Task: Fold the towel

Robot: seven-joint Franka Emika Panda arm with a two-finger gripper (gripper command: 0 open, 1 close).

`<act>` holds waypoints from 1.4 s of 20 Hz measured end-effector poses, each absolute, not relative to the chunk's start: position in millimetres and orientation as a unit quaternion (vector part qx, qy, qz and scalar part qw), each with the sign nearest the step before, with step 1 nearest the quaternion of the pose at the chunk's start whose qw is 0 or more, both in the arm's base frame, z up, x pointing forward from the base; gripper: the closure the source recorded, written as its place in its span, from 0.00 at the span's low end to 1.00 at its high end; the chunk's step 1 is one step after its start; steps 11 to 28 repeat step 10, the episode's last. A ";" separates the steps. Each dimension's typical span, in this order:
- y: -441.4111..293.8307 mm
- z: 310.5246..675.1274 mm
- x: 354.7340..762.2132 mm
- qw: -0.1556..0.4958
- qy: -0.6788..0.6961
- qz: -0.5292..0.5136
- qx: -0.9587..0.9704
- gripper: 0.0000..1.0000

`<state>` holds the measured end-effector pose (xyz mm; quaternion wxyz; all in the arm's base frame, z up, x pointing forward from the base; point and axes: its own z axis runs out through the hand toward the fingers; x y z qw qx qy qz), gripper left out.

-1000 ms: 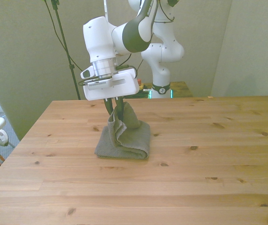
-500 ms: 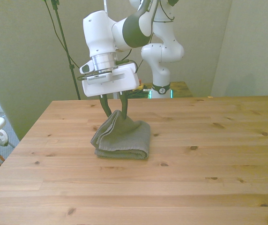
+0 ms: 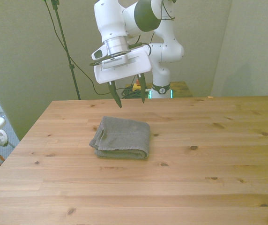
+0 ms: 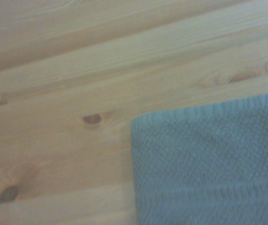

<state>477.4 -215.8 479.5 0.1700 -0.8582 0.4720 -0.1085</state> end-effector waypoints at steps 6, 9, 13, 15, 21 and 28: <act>-175.5 468.8 453.9 0.124 0.473 -0.049 -0.871 0.00; -135.4 471.4 425.2 0.112 0.448 -0.043 -0.886 0.00; -121.7 475.2 413.1 0.110 0.438 -0.046 -0.891 0.00; -121.7 475.2 413.1 0.110 0.438 -0.046 -0.891 0.00; -121.7 475.2 413.1 0.110 0.438 -0.046 -0.891 0.00; -121.7 475.2 413.1 0.110 0.438 -0.046 -0.891 0.00</act>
